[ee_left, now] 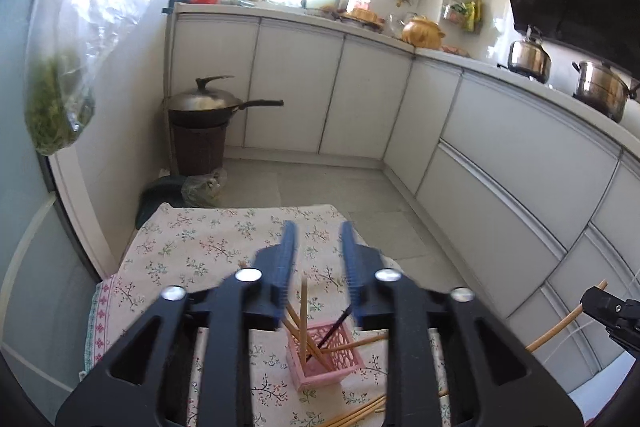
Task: Organize utensils
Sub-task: 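Lower the left tool's chopstick into the pink holder and open the left tool, then lower the right tool's chopstick into the pink holder and open the right tool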
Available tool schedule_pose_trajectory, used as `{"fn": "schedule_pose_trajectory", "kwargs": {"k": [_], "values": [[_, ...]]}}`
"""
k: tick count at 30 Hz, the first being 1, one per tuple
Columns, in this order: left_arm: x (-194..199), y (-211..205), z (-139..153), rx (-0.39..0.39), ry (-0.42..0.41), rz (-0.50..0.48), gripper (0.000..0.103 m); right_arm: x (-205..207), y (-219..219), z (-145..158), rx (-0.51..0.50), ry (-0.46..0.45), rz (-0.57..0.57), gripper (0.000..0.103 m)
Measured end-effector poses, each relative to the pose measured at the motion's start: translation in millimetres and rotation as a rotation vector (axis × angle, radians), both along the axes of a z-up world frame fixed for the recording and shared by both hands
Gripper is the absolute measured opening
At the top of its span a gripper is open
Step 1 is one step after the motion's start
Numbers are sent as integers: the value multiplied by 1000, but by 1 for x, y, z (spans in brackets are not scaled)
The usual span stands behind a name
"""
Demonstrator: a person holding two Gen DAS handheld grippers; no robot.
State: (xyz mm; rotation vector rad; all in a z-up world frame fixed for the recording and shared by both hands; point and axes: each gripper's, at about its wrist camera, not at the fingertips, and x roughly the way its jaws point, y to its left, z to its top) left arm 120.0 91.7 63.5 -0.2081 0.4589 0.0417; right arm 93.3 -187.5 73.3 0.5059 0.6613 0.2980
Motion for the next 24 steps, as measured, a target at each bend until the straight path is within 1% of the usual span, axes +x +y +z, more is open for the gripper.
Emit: {"fn": "schedule_pose_trajectory", "kwargs": {"k": [3,7,8,12,15,18,22,23,24], "values": [[-12,12,12,-18,-52,47,50,4,4,11,10,-22,-5,8],[-22,25,19,-44,-68,77,59,12,17,25,-6,-60,-8,8],[-23,27,19,-49,-65,79,63,15,21,28,-12,-65,-6,8],[-23,33,17,-55,-54,75,64,34,40,33,-48,-67,-3,8],[-24,35,18,-54,-57,81,64,49,54,29,-80,-55,-4,8],[-23,37,18,-53,-49,79,64,65,68,15,-116,-31,-6,8],[-17,35,12,-47,-18,71,64,89,88,-10,-129,-4,11,8],[-16,34,11,-43,-11,68,64,94,92,-16,-129,10,15,11],[-15,34,10,-39,-5,64,64,97,94,-19,-124,24,16,12]]}}
